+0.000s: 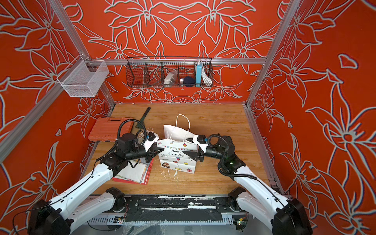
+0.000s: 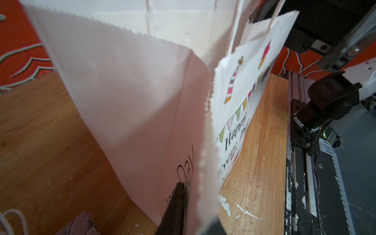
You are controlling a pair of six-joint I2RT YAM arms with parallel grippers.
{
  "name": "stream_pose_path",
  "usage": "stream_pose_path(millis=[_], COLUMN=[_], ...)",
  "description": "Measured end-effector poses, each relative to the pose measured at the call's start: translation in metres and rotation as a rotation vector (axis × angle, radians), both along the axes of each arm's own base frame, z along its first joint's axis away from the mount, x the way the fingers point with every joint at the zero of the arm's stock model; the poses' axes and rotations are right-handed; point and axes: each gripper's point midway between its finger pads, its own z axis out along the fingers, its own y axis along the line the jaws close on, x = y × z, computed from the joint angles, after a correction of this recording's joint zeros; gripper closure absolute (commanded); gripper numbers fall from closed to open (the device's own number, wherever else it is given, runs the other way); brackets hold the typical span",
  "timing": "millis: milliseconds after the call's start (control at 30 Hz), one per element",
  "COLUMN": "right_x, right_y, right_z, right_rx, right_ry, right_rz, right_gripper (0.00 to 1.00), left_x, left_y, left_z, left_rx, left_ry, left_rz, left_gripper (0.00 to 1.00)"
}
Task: Put away the paper bag
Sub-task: Adjust the paper bag at the center of the board.
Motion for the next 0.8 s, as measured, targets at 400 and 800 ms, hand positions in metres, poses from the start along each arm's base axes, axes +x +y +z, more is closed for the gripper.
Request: stream_pose_path(millis=[400,800], right_x=[0.038,0.048], right_y=[-0.071,-0.054], right_z=[0.003,-0.028], right_rx=[-0.099,-0.205], right_ry=[-0.059,0.13], right_rz=[-0.535,-0.36], right_gripper=[0.02,0.03], left_x=[0.0,-0.001], left_y=[0.0,0.001], left_z=[-0.002,-0.004], left_rx=[0.012,0.016], left_ry=[-0.011,-0.013], left_rz=[-0.006,-0.01], left_gripper=[0.93,0.93])
